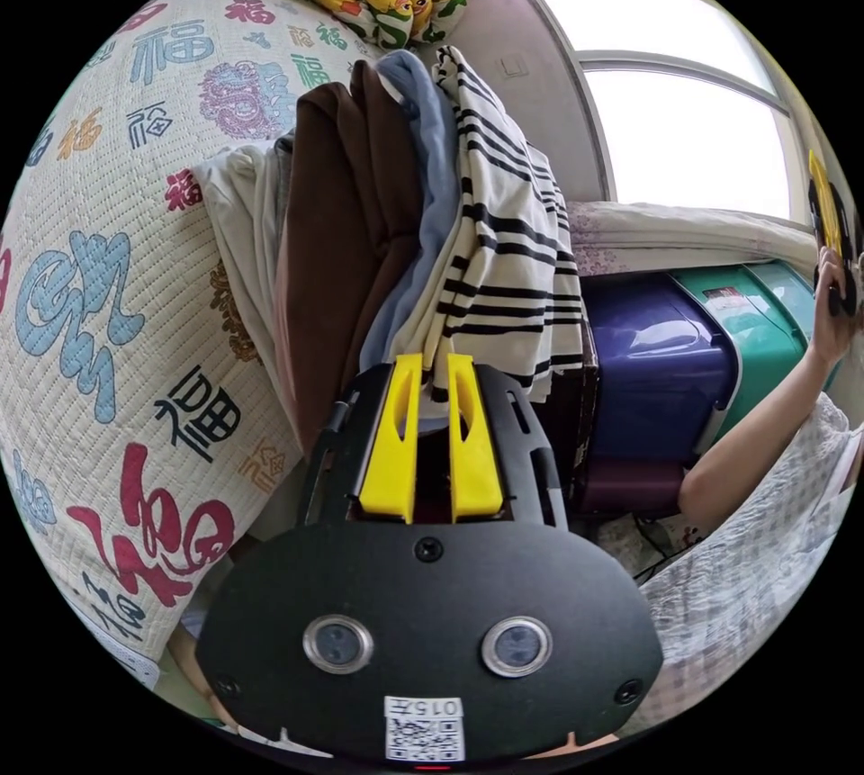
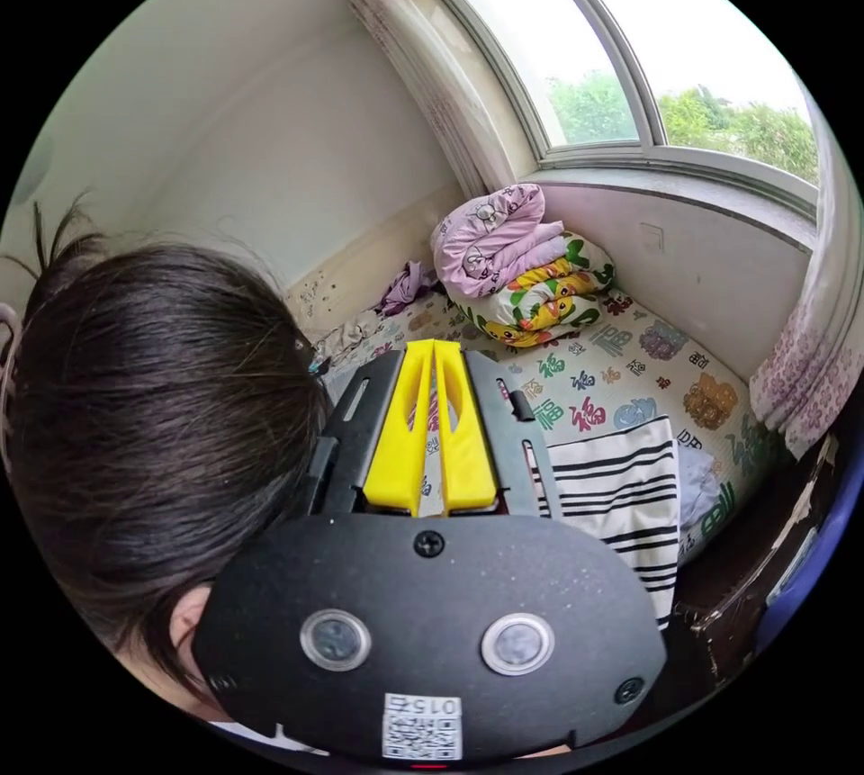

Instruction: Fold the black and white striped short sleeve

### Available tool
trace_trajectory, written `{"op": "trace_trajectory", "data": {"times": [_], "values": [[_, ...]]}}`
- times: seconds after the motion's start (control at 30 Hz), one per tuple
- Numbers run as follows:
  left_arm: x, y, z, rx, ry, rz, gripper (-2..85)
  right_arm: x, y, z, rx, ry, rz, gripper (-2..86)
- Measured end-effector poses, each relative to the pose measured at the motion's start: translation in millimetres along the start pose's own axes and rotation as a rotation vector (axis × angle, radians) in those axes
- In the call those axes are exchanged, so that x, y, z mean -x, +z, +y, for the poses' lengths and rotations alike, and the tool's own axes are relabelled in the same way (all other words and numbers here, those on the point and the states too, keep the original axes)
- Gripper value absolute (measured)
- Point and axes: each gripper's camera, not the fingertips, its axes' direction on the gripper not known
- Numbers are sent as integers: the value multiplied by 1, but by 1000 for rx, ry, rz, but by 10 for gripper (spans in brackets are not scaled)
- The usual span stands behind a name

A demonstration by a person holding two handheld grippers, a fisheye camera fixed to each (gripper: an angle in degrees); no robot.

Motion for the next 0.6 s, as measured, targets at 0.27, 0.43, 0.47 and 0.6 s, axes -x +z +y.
{"op": "trace_trajectory", "data": {"times": [0.27,0.43,0.47,0.6], "values": [[34,17,-9,-16,-23,15,52,20,5,11,-39,-34,-34,-1],[56,29,-16,-30,-27,17,50,28,17,12,-32,-22,-61,-1],[62,33,-18,-34,-29,19,50,31,20,13,-44,-29,-60,-1],[82,47,-24,-37,-36,27,50,36,26,12,-64,-33,-42,-1]]}}
